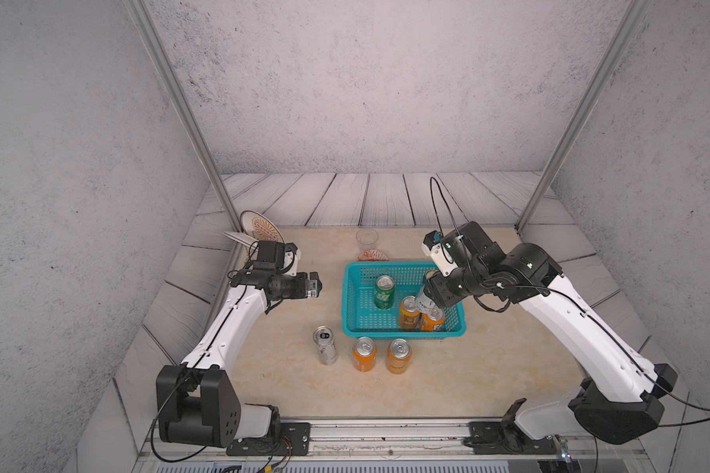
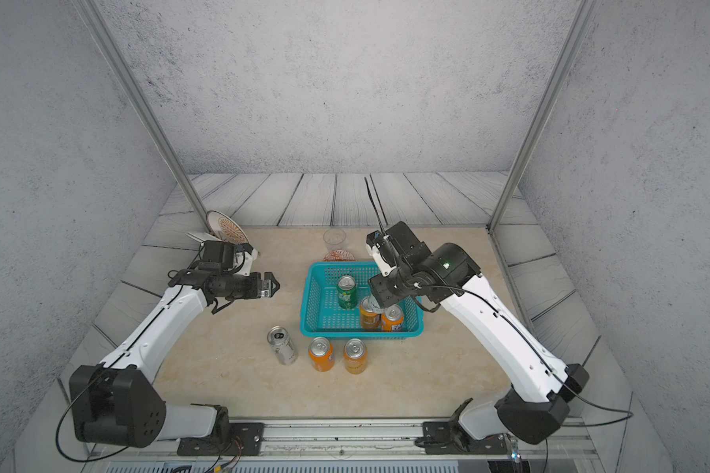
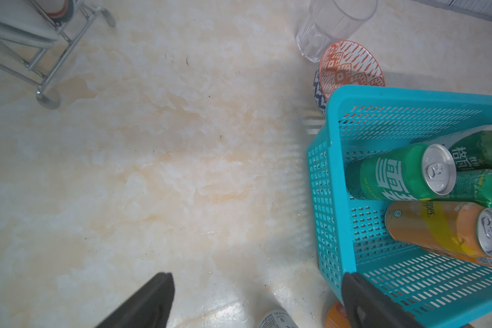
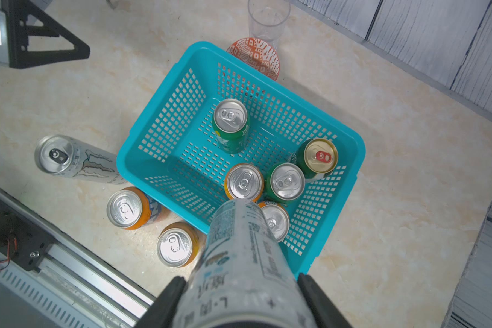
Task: Take out the drinks from the basket
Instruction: Pick up the drink from the basket, then place the drink at the center of the board.
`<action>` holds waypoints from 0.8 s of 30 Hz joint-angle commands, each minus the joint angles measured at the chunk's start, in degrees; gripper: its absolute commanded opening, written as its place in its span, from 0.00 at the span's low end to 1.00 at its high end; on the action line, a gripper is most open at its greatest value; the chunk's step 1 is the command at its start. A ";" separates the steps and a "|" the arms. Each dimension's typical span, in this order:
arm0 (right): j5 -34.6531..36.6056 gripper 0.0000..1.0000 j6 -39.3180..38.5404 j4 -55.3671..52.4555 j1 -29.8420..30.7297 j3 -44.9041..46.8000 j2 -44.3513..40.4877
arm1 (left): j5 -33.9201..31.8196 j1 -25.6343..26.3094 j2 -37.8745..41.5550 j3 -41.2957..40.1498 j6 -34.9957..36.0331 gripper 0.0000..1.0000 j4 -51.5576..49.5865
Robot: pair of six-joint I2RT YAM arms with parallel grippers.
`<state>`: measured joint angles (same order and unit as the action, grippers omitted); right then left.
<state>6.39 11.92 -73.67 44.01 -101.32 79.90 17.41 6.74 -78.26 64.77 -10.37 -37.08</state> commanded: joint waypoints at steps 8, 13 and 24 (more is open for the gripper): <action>-0.72 0.48 4.87 2.12 2.54 9.03 -10.00 | 0.34 -0.86 0.52 1.21 0.88 0.99 -0.71; -2.14 0.48 7.59 3.80 3.70 14.78 -12.77 | 0.26 -0.91 0.39 1.19 0.81 0.99 -0.71; -1.89 0.48 12.76 12.06 5.04 29.12 -18.08 | 0.95 -0.97 -0.53 1.10 0.77 0.99 -0.62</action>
<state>4.12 22.41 -67.29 48.73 -73.32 64.82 17.50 6.42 -78.28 64.77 -10.35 -37.08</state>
